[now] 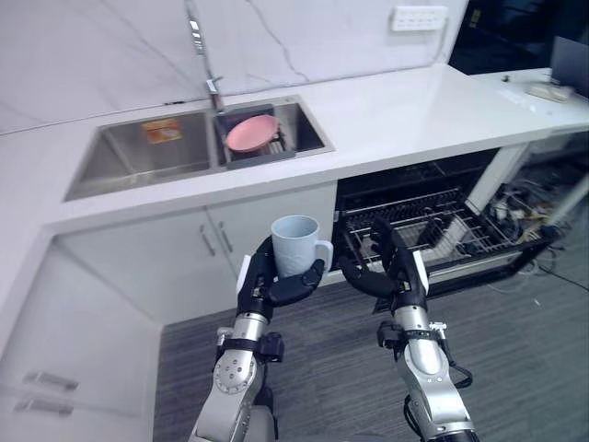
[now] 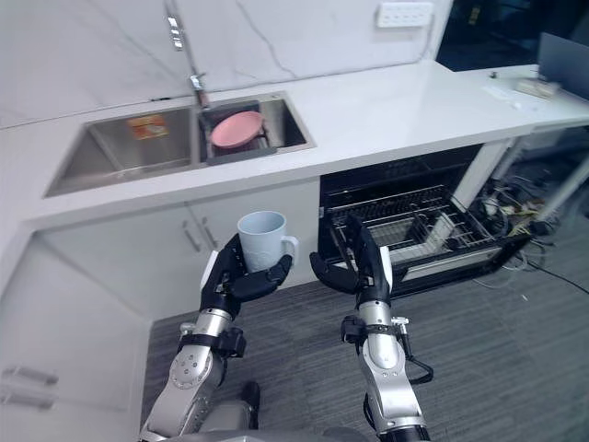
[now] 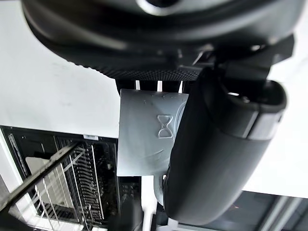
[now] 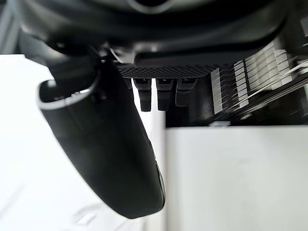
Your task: Walk over to the sink, pick up the cup, carry it to the dishwasher, place the cup inside the dishwasher, then close the dishwasher door
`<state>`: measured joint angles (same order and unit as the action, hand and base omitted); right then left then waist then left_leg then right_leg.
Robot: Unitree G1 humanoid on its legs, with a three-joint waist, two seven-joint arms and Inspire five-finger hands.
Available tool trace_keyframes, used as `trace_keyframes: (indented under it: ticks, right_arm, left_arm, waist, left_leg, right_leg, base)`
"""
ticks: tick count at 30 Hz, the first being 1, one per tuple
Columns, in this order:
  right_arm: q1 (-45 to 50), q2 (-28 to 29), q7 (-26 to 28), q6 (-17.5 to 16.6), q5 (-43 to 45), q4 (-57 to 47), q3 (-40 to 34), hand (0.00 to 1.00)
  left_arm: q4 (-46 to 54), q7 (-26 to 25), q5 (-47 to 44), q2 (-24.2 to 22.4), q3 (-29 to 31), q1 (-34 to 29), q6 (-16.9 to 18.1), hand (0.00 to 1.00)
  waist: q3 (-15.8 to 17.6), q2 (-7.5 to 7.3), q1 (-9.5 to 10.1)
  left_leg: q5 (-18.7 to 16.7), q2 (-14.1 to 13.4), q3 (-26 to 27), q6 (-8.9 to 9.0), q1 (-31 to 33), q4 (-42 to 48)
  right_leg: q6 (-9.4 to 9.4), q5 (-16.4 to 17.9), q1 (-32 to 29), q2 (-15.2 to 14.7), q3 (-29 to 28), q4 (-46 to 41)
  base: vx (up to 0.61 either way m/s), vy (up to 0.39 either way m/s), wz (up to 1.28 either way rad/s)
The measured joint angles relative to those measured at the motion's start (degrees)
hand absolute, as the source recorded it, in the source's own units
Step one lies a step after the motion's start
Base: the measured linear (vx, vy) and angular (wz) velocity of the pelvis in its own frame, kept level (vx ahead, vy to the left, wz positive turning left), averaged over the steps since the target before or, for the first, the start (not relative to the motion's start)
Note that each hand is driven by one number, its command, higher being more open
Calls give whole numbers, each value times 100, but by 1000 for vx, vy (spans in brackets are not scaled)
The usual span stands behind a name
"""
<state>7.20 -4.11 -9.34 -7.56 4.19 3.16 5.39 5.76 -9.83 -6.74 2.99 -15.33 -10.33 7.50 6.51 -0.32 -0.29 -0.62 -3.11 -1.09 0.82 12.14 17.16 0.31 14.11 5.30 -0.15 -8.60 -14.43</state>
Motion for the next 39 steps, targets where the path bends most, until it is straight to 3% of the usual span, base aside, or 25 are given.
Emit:
trace_keyframes:
  ticks: [2,4,5,8,10,12,13,14,17,20,23,30,39]
  right_arm:
    - [-69,3,45,1,73,6,70,90]
    - [-260,21,54,0,74,102,179,90]
    - [-410,69,88,0,71,227,196,90]
    - [-468,89,137,-2,64,292,239,90]
    - [-517,102,216,-3,74,292,287,90]
    - [-526,116,278,-6,98,291,294,90]
    - [-524,79,347,-13,199,298,303,90]
    - [-521,-33,395,-13,354,304,299,90]
    - [-390,-232,467,-12,854,298,270,90]
    - [-350,-233,669,-19,1566,39,273,90]
    - [-304,-238,866,-21,2090,-210,292,90]
    - [-350,-282,1355,-21,2385,-443,768,90]
    - [-762,-443,1484,-10,2388,-441,1381,90]
  left_arm:
    - [-21,-146,1,93,87,-50,-11,30]
    - [-23,-179,2,106,195,-53,-7,30]
    - [-46,-228,2,127,245,-57,-7,30]
    - [-81,-321,1,126,276,-52,37,30]
    - [-96,-376,1,122,407,-29,122,30]
    - [-161,-405,0,146,578,-25,120,30]
    - [-273,-415,0,136,672,12,127,30]
    - [-386,-423,0,33,709,52,124,30]
    - [-424,-408,9,-118,732,91,123,30]
    - [-428,-411,9,-102,786,253,123,30]
    - [-466,-409,9,-100,801,419,123,30]
    - [-648,-357,127,27,755,572,112,30]
    - [-678,-66,239,141,259,630,111,30]
  waist:
    - [-6,-21,81]
    - [4,-44,84]
    - [5,-48,72]
    - [-47,-24,-10]
    - [-106,-31,-64]
    - [-143,-116,-81]
    - [-178,-95,-88]
    - [-174,62,-75]
    - [-217,205,-89]
    - [-224,207,-91]
    - [-227,213,-94]
    - [-237,226,-53]
    - [-307,229,-45]
  left_leg:
    - [-533,26,603,-291,-308,313]
    - [-686,48,950,-365,-692,118]
    - [-724,94,1182,-425,-1057,-133]
    - [-782,58,1423,-520,-1541,-431]
    - [-785,-46,1533,-514,-1608,-567]
    - [-873,-22,1624,-374,-1677,-527]
    - [-1069,22,1618,-141,-1748,-473]
    - [-1111,-93,1596,-81,-1774,-457]
    - [-1171,-312,1496,18,-1941,-626]
    - [-1181,-349,1448,37,-1919,-701]
    - [-1159,-296,1442,16,-1936,-710]
    - [-1037,-91,1362,-31,-1982,-936]
    - [-1021,-22,1281,-11,-1957,-919]
  right_leg:
    - [221,39,-171,-226,75,-686]
    - [492,9,-543,-446,539,-1613]
    - [579,-61,-886,-716,988,-2380]
    - [204,225,-1214,-1054,1728,-2807]
    - [143,251,-1620,-1114,2043,-2342]
    - [6,-555,-1725,-1095,2182,-1141]
    - [122,-853,-1634,-1065,2126,-809]
    - [136,-899,-1499,-931,2113,-562]
    - [76,-1092,-1195,-557,2087,-10]
    - [74,-1429,-1123,-343,1885,518]
    - [126,-1659,-960,-332,1828,904]
    - [196,-2267,-541,-396,1871,1921]
    - [197,-2358,-518,-456,1888,1942]
  base:
    - [426,322,-117]
    - [268,222,-108]
    - [210,200,-90]
    - [160,141,-50]
    - [152,10,-33]
    - [177,-72,-36]
    - [194,-97,-35]
    - [189,-87,-33]
    - [106,-61,-28]
    - [20,-12,-46]
    - [-6,54,-12]
    - [-38,41,4]
    - [-52,9,2]
